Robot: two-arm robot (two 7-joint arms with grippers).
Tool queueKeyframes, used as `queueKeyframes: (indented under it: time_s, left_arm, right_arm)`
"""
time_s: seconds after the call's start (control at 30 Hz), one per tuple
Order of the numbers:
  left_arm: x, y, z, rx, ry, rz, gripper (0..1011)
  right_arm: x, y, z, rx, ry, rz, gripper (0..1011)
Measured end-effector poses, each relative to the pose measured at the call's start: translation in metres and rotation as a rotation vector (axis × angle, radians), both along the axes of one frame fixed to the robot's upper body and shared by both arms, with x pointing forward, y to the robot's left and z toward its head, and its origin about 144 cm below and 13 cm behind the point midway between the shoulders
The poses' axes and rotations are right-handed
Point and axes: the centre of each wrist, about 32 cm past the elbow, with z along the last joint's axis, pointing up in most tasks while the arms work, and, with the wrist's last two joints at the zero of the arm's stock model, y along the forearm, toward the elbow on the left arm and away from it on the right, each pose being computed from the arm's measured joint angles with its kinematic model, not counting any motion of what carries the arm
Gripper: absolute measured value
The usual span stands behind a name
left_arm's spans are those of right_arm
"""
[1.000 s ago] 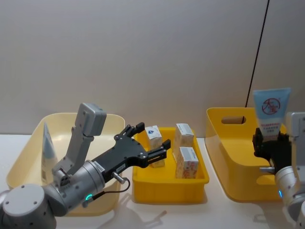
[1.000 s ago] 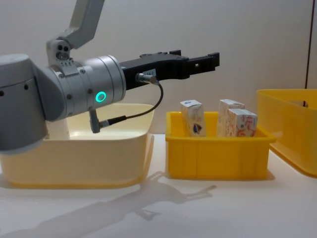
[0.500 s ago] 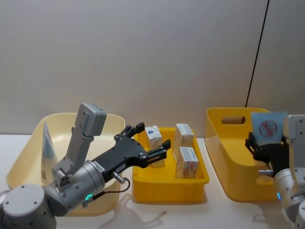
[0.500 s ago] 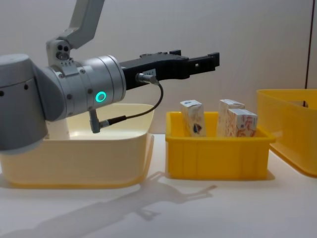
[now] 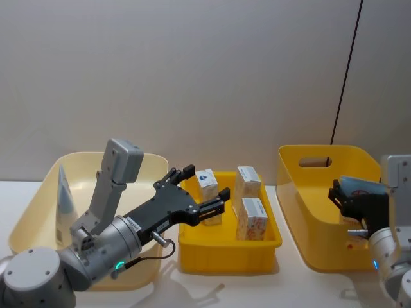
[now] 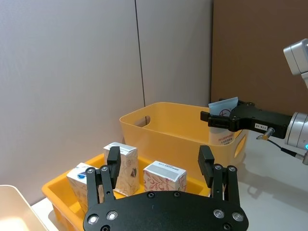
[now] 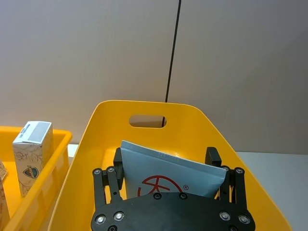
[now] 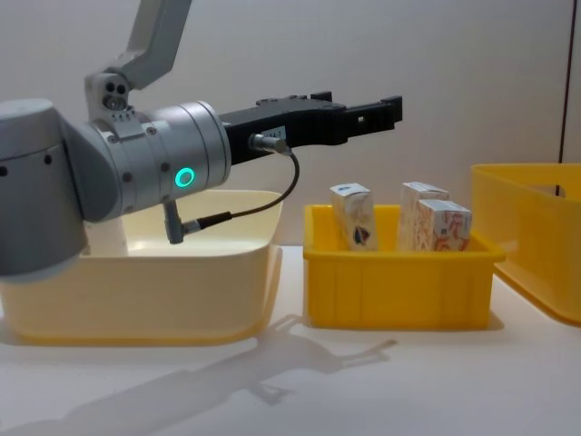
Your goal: Bimanual collaborative sorting of washing and personal care products
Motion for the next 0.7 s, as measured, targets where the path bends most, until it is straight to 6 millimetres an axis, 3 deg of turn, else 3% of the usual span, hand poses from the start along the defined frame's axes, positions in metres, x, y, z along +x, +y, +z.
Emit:
queueKeyframes:
  time_s: [0.7]
  left_arm:
    - [0.0,0.0,0.0,0.0,0.0,0.0,1003]
  right_arm:
    - [0.001,-0.0004,0.0011,0.004,-0.012,-0.002,1002]
